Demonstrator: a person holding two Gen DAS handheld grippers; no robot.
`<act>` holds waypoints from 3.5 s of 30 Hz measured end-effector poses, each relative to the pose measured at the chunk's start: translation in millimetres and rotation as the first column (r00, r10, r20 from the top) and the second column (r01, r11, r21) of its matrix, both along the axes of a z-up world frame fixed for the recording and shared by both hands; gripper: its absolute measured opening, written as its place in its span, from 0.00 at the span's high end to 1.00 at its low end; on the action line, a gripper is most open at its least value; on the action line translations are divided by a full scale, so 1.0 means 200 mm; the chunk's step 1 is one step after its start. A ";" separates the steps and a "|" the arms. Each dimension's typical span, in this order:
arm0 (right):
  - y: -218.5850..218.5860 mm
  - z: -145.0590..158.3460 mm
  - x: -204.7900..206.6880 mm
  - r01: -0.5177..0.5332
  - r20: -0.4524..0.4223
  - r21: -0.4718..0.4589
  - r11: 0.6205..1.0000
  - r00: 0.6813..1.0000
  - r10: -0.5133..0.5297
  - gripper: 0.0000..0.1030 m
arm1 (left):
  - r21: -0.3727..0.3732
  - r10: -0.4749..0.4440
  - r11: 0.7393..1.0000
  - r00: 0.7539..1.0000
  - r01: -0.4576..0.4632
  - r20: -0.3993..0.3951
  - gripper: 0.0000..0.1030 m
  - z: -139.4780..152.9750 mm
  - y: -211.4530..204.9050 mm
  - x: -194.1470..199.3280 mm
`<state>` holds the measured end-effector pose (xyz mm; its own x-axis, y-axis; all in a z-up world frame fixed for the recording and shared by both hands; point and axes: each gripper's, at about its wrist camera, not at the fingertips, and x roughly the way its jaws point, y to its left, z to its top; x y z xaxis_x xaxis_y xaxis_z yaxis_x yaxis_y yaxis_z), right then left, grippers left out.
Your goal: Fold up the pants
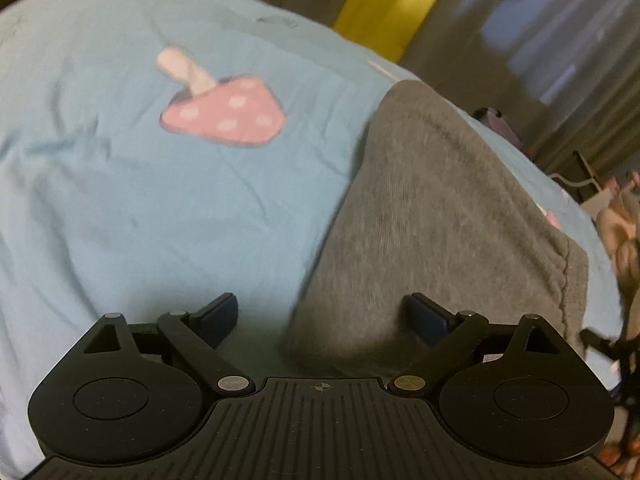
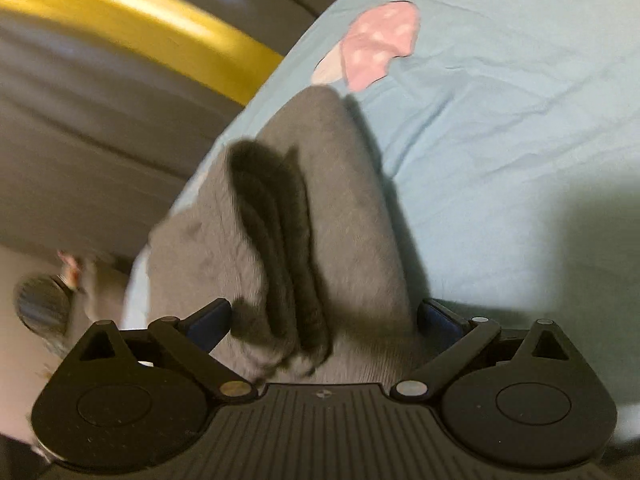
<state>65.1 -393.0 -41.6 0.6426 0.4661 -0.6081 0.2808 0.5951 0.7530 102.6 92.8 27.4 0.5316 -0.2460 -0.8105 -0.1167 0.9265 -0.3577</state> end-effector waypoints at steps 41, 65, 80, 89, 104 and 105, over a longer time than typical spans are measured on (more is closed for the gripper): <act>0.35 0.25 0.29 -0.221 0.216 -0.194 0.956 0.941 0.261 0.44 | -0.071 -0.312 0.943 0.937 0.326 0.159 0.63 0.10 -0.36 0.46; 0.38 0.30 0.20 -0.079 0.052 -0.712 0.698 0.985 0.166 0.04 | 0.195 -0.190 0.967 0.974 0.163 0.124 0.06 -0.01 -0.41 0.23; 0.62 0.16 -0.08 -0.205 -0.157 -0.728 0.654 0.979 0.133 0.04 | 0.285 -0.110 0.949 0.989 0.133 -0.096 0.05 -0.05 -0.50 -0.11; 0.75 0.35 -0.40 -0.151 -0.066 -0.746 0.649 0.986 0.154 0.04 | 0.207 -0.071 0.976 0.997 0.072 -0.012 0.02 0.15 -0.41 -0.44; 0.87 0.74 -0.74 0.029 0.205 -0.760 0.649 0.959 0.197 0.04 | 0.207 -0.127 0.976 0.955 0.072 0.267 0.02 0.40 -0.48 -0.85; 0.87 0.75 -0.75 0.047 0.222 -0.763 0.645 0.956 0.192 0.04 | 0.211 -0.129 0.975 0.952 0.070 0.278 0.02 0.41 -0.49 -0.86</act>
